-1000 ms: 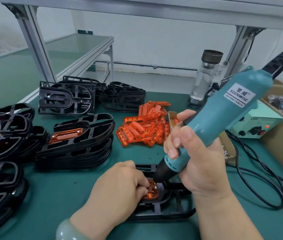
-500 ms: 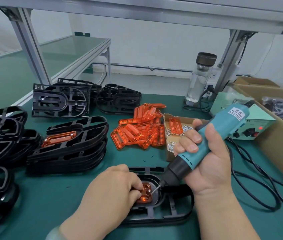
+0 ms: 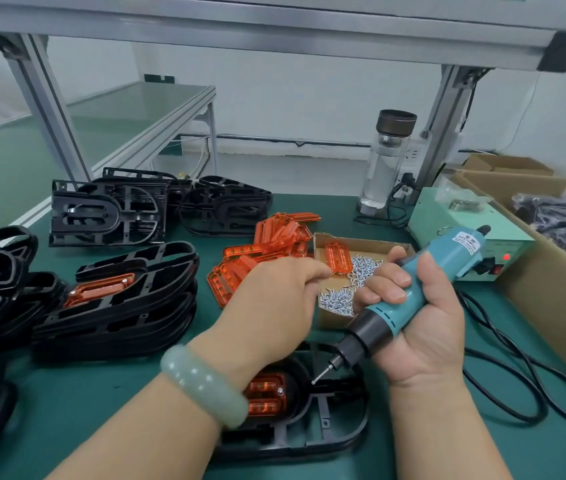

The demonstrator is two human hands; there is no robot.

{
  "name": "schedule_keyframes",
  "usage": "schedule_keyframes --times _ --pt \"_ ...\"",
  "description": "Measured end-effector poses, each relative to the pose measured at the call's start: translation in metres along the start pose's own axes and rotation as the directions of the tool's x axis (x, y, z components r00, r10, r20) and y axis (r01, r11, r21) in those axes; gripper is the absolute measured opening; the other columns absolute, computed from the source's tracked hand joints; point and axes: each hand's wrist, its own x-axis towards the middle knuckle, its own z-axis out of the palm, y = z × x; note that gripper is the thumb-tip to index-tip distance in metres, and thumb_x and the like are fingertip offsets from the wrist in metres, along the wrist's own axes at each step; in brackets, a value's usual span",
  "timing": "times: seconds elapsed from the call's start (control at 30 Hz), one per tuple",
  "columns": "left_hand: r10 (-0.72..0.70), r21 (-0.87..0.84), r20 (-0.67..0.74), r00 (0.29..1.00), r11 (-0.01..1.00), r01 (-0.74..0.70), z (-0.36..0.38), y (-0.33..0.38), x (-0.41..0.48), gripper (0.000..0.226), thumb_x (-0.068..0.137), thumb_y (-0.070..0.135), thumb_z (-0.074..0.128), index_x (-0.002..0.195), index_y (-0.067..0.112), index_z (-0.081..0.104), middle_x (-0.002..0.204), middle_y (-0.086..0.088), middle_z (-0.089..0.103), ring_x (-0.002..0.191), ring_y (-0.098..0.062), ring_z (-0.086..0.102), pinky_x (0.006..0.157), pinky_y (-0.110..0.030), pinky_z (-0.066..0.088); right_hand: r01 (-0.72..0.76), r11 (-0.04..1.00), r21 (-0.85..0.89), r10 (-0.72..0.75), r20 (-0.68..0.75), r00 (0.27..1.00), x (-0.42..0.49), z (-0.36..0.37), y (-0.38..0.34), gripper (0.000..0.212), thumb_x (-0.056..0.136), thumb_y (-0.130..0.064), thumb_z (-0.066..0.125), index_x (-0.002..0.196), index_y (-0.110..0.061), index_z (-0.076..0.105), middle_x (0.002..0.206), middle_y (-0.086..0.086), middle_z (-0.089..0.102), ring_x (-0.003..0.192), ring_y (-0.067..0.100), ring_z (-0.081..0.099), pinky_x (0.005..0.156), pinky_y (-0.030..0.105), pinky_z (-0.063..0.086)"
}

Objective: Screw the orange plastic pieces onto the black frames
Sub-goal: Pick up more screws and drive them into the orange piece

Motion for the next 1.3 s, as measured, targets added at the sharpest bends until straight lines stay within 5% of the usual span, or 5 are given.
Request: schedule_keyframes --times 0.37,0.47,0.73,1.0,1.3 --pt "0.029 0.161 0.456 0.89 0.98 -0.114 0.051 0.009 0.071 0.029 0.096 0.017 0.046 0.121 0.017 0.06 0.113 -0.008 0.065 0.106 -0.028 0.058 0.095 -0.041 0.044 -0.009 0.998 0.067 0.012 -0.044 0.999 0.003 -0.001 -0.001 0.015 0.084 -0.032 0.052 0.087 -0.018 0.054 0.057 -0.01 0.042 0.041 0.002 0.042 0.047 0.016 0.042" --pt "-0.157 0.316 0.579 0.8 0.948 -0.042 0.065 0.005 0.077 0.023 0.097 0.018 0.037 0.088 0.02 0.058 0.1 -0.006 0.065 0.098 -0.026 0.058 0.092 -0.033 0.041 -0.011 0.998 0.059 0.013 -0.042 0.999 0.004 -0.002 -0.001 0.016 0.083 -0.033 0.052 0.088 -0.018 0.054 0.058 -0.011 0.042 0.041 0.002 0.041 0.047 0.017 0.042" --pt "-0.111 0.452 0.439 0.892 0.885 -0.113 0.07 0.004 0.083 0.032 0.088 0.01 0.048 0.057 0.016 0.043 0.058 0.002 0.045 0.063 -0.026 0.051 0.062 -0.032 0.041 -0.036 0.998 0.047 0.038 -0.048 0.998 0.004 -0.001 0.002 0.016 0.082 -0.032 0.052 0.088 -0.017 0.054 0.057 -0.01 0.041 0.04 0.003 0.041 0.046 0.017 0.042" --pt "-0.096 0.141 0.289 0.953 0.988 0.057 0.051 0.003 0.075 0.025 0.087 0.012 0.056 0.104 0.022 0.072 0.105 -0.003 0.07 0.098 -0.02 0.062 0.083 -0.025 0.045 -0.037 0.997 0.065 0.039 -0.032 0.999 0.003 -0.001 0.001 0.015 0.082 -0.03 0.052 0.087 -0.016 0.054 0.057 -0.009 0.041 0.04 0.003 0.042 0.045 0.018 0.043" --pt "-0.138 -0.145 0.181 0.974 0.975 0.166 0.054 -0.006 0.069 0.022 0.092 0.013 0.055 0.106 0.018 0.072 0.11 0.001 0.069 0.098 -0.011 0.06 0.085 -0.016 0.041 -0.03 0.998 0.062 0.032 -0.037 0.999 0.004 -0.002 -0.001 0.016 0.083 -0.032 0.052 0.088 -0.017 0.054 0.057 -0.009 0.042 0.041 0.003 0.042 0.045 0.018 0.043"
